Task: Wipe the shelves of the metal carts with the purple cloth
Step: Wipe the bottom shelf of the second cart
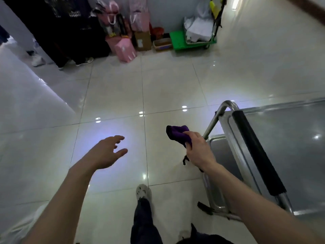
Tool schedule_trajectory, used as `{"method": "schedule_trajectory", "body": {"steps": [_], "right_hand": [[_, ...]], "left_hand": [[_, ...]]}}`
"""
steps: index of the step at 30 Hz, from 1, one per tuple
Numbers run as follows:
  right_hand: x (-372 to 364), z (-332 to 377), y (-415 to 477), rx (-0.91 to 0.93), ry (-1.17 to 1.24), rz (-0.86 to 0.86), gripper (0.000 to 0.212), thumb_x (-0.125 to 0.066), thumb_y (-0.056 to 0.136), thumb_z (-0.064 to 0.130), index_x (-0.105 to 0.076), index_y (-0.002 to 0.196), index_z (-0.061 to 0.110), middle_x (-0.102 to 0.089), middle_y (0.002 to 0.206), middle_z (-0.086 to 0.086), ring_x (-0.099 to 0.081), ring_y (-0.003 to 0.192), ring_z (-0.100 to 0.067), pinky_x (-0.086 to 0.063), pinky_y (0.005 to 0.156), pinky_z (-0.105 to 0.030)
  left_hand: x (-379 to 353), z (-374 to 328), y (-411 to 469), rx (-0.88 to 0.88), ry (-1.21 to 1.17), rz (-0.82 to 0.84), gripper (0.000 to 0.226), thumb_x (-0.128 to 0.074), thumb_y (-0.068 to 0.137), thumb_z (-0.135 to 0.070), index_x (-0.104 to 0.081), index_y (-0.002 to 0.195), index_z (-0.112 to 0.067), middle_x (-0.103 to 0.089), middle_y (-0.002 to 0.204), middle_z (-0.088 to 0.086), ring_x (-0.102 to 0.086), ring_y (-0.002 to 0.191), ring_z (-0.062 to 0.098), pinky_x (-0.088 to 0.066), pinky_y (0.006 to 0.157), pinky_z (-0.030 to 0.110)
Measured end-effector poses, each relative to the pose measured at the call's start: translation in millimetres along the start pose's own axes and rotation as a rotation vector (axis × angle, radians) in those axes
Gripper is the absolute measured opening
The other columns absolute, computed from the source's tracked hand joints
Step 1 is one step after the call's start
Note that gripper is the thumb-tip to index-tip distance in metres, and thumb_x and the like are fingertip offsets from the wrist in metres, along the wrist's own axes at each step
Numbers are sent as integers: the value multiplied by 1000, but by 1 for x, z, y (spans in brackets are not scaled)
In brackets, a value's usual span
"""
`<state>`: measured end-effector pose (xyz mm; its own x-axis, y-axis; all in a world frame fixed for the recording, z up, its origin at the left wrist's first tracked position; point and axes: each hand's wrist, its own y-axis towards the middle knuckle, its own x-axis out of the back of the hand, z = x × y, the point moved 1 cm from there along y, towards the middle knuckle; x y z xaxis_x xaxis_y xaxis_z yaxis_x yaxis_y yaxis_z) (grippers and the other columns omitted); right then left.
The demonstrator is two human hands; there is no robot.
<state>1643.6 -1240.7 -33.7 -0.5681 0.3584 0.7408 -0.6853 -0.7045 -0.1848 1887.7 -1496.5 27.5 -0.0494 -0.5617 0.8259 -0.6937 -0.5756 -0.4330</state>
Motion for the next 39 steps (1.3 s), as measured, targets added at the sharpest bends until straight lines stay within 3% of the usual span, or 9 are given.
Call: {"method": "schedule_trajectory", "body": {"steps": [9, 18, 26, 31, 39], "right_hand": [[19, 35, 86, -292, 74, -272, 43, -53, 110, 16, -52, 153, 20, -54, 152, -3, -60, 127, -26, -52, 108, -49], [38, 8, 199, -524, 173, -481, 41, -53, 110, 16, -55, 151, 17, -58, 146, -7, -62, 124, -28, -51, 107, -48], [98, -26, 326, -642, 236, -584, 41, -51, 110, 14, -56, 150, 17, -58, 145, -7, -64, 116, -29, -50, 103, -42], [140, -56, 360, -748, 230, -682, 42, -51, 110, 15, -55, 152, 21, -57, 148, -2, -63, 119, -26, -49, 104, -38], [197, -131, 409, -998, 276, -857, 42, -52, 111, 14, -55, 152, 22, -54, 152, 0, -64, 120, -24, -48, 104, -34]], "left_hand": [[110, -59, 218, -365, 154, 115, 59, -69, 103, -47, -52, 155, -26, -63, 149, -2, -66, 124, 16, -52, 106, 39], [128, -169, 385, -646, 343, 303, 61, -69, 103, -48, -51, 158, -26, -60, 153, 0, -64, 129, 16, -51, 107, 35], [162, -291, 536, -794, 512, 345, 62, -67, 104, -50, -49, 158, -27, -60, 152, 1, -65, 127, 17, -53, 104, 35], [156, -380, 609, -911, 554, 395, 61, -67, 104, -49, -50, 157, -25, -62, 150, 0, -67, 123, 16, -54, 104, 37], [83, -561, 715, -1181, 642, 587, 58, -68, 104, -47, -54, 155, -24, -64, 147, 0, -69, 120, 17, -54, 107, 41]]}}
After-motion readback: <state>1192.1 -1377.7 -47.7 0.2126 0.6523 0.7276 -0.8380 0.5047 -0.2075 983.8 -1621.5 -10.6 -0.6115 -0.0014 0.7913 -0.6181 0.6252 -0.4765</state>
